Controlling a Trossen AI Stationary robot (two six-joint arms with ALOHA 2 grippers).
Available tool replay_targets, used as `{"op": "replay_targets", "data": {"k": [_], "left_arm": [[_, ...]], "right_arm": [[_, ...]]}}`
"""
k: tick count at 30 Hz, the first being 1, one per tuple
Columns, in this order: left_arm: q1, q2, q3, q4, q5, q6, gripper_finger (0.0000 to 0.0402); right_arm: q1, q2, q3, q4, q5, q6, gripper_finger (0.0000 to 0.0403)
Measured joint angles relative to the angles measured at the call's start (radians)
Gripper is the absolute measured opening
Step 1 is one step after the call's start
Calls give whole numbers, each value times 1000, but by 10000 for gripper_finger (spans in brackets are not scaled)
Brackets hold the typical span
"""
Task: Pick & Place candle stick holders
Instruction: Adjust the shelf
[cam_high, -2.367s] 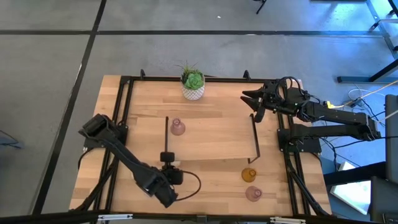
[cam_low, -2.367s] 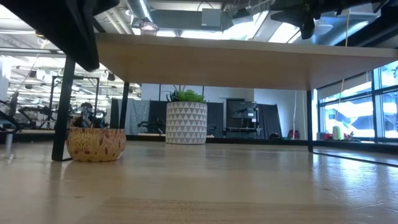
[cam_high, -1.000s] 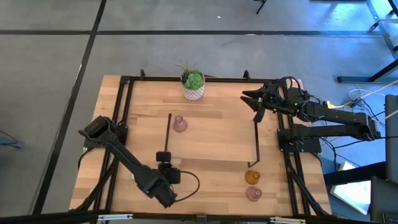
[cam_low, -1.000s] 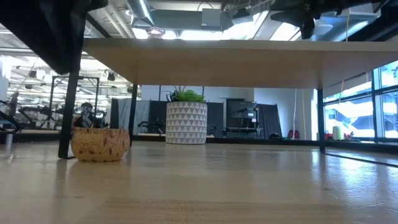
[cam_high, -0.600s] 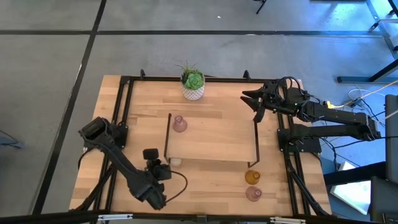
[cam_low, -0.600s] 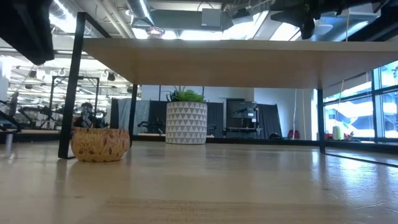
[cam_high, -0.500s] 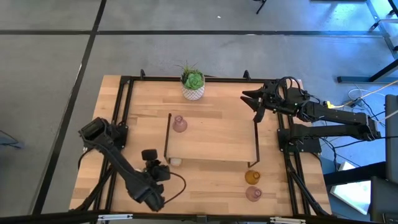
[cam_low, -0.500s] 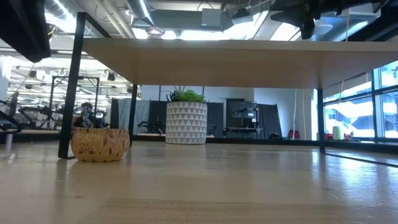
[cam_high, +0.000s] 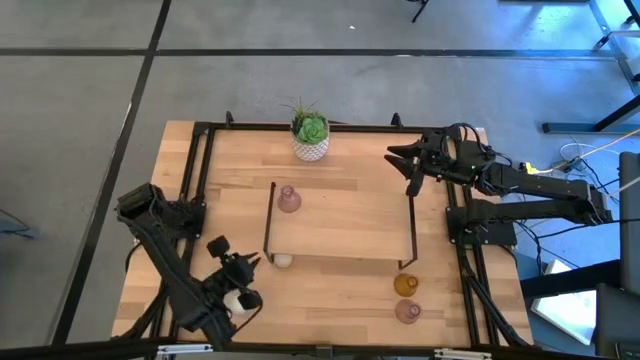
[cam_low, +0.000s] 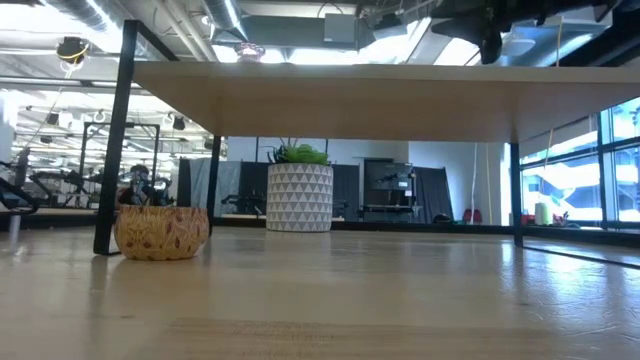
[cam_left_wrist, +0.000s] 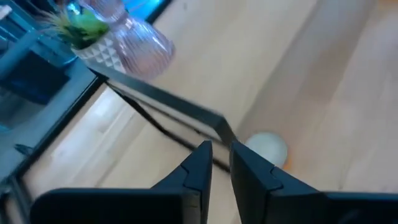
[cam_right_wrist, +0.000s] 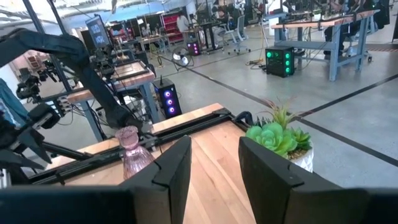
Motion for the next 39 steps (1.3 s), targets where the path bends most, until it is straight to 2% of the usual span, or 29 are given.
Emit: {"op": "replay_targets", "data": {"k": [3,7,12,16,22,28,32,36,39], "left_arm": [[17,-52,-21,2,-70,-114,52],[29,-182,-108,-1,-136,-285,54],[-23,-408,-294,19,-156,-470,54],[-98,-604,-482,174,-184,-529,54],[-149,-832,-771,500,-252,-457,54],[-155,-965,-975,812,-327,-315,58],[-155,-1011,-1039,974,-379,-189,67],[-137,-1020,-1052,1110,-371,-54,77],[-104,-1014,-1052,1217,-326,63,84]], "right_arm": [[0,5,0,9,0,0,138],[0,6,0,8,0,-1,138],[0,6,0,5,0,-2,138],[-1,6,0,5,0,-4,138],[0,6,0,15,0,-4,138],[0,6,0,19,1,-4,138],[0,16,0,24,1,-4,138],[0,38,0,51,1,-4,138],[0,58,0,69,1,-4,138]]}}
